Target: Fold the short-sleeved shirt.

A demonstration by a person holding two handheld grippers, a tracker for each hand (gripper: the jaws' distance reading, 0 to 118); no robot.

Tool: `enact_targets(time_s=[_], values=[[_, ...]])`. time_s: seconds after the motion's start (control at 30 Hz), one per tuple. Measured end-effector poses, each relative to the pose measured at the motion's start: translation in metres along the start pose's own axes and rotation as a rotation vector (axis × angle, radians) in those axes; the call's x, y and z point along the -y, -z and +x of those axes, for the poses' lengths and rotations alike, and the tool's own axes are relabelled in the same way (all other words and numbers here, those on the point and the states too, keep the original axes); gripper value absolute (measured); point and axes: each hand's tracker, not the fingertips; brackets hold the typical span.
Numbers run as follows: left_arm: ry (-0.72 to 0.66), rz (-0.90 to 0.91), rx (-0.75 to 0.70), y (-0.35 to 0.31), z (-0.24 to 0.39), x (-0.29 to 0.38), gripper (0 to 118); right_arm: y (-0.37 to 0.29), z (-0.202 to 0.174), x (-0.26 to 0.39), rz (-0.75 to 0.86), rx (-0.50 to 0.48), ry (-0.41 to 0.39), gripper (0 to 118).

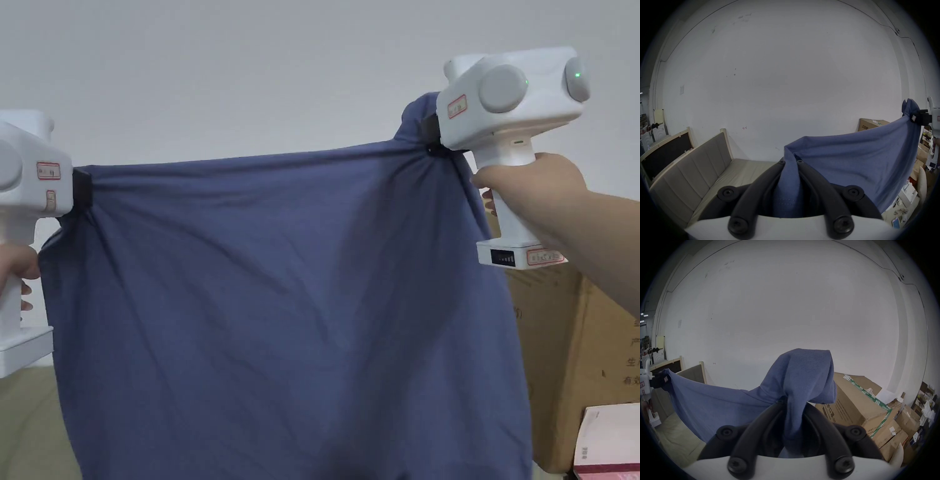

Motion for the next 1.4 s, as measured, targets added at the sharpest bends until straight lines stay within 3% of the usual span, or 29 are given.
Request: enact_targets(time_s=[0.3, 0.43, 0.5, 0.63, 0.73, 0.77, 1.13, 1.3, 1.4], values=[[-0.034, -0.018, -0.047, 0.028, 0.012, 0.067, 3, 0.036, -0.021, 0.077, -0.076, 0.045, -0.052, 5], [-0.019, -0.139, -0.035, 0.027, 0.010, 0.139, 2, 0.031, -0.035, 0.155, -0.138, -0.008, 0.023, 5], [-0.040, -0.158, 0.006, 0.010, 0.007, 0.179, 2, 0.012, -0.041, 0.209, -0.136, -0.049, 0.079, 5], [-0.018, -0.140, 0.065, -0.041, 0.005, 0.227, 2, -0.045, -0.043, 0.282, -0.146, -0.089, 0.059, 5], [-0.063, -0.115, 0.113, -0.086, 0.002, 0.237, 2, -0.100, -0.035, 0.303, -0.129, -0.136, 0.211, 5], [-0.061, -0.106, 0.115, -0.103, 0.002, 0.240, 2, -0.127, -0.038, 0.305, -0.112, -0.123, 0.226, 5], [-0.022, -0.168, 0.145, -0.244, 0.001, 0.285, 3, -0.295, -0.063, 0.343, -0.112, -0.151, 0.190, 5], [0.047, -0.326, 0.125, -0.246, -0.005, 0.320, 2, -0.296, -0.073, 0.383, -0.268, -0.166, 0.127, 5], [0.038, -0.514, 0.134, -0.219, -0.003, 0.351, 2, -0.267, -0.078, 0.419, -0.429, -0.154, 0.178, 5]])
